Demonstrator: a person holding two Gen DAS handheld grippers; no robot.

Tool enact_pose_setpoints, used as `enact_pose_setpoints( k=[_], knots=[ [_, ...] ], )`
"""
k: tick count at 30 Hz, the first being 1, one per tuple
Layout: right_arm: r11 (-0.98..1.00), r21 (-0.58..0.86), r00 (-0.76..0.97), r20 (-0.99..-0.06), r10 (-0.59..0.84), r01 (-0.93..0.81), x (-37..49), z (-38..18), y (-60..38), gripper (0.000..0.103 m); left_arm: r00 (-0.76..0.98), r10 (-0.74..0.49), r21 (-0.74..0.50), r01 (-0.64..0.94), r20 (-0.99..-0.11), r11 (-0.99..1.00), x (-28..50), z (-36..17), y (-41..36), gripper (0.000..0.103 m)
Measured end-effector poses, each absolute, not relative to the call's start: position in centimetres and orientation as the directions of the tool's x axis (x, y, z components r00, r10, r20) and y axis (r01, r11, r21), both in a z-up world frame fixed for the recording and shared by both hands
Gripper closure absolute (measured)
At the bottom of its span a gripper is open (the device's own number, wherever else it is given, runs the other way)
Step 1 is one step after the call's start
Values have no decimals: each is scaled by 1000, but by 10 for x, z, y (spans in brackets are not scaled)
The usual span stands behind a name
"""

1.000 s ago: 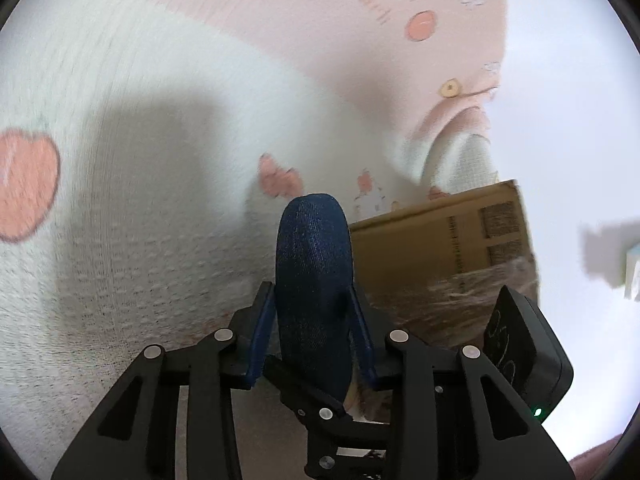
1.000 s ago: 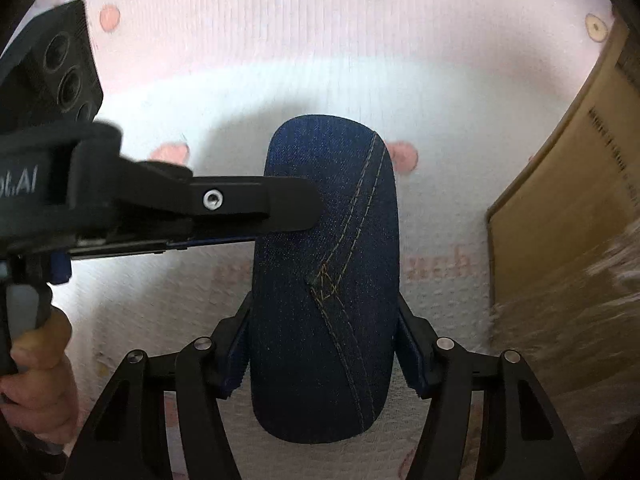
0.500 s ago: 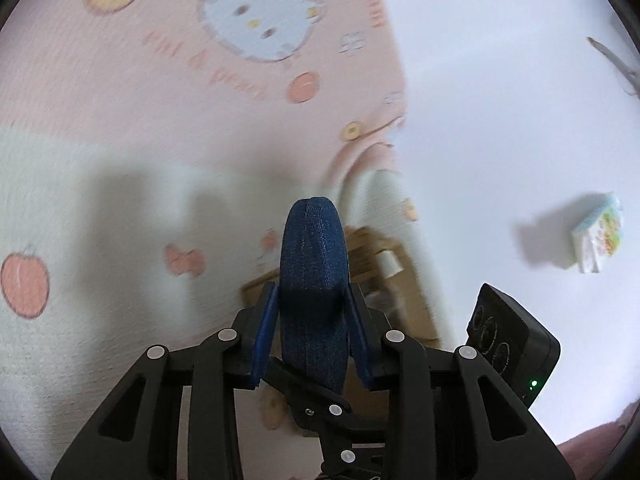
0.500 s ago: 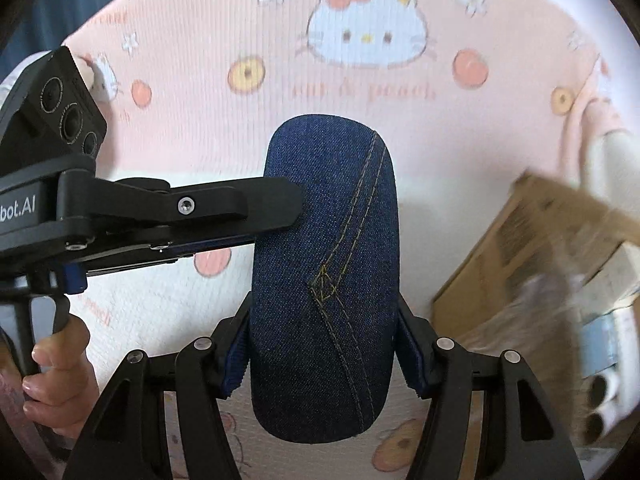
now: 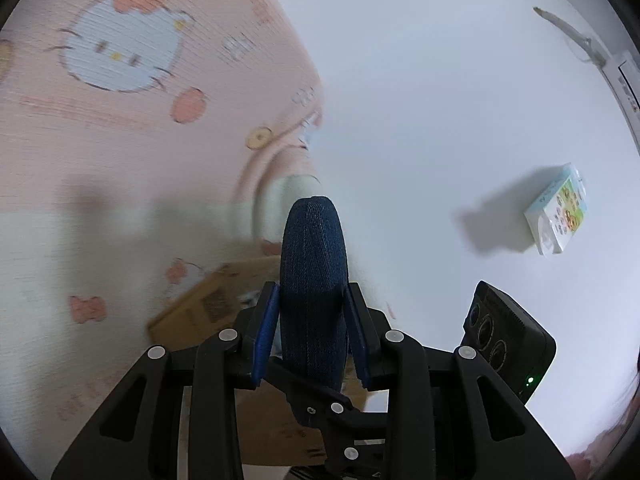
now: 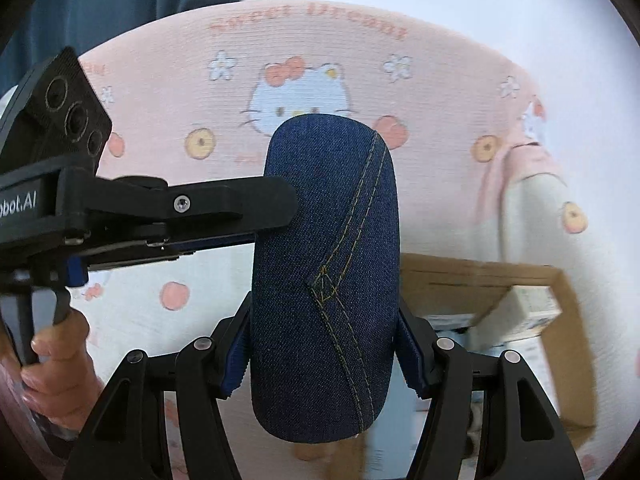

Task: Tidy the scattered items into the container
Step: 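Lift the denim pouch with the right gripper and carry it over the box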

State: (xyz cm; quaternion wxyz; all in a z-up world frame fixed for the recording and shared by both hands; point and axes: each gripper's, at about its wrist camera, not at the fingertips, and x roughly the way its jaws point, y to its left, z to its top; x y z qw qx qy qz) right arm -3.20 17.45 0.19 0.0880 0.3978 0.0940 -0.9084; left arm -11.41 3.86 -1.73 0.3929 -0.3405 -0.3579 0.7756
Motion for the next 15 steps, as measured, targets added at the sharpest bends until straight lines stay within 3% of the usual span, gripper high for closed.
enact_pose_setpoints(
  k=[7, 15],
  knots=[
    [-974, -124, -628, -778, -24, 192, -25, 16, 226, 43, -373, 885, -839, -354, -279, -414, -137, -20, 94, 67],
    [-987, -68, -547, -837, -21, 142, -39, -9, 279, 43, -270, 891, -849, -298, -364, -437, -168, -40, 148, 67]
  ],
)
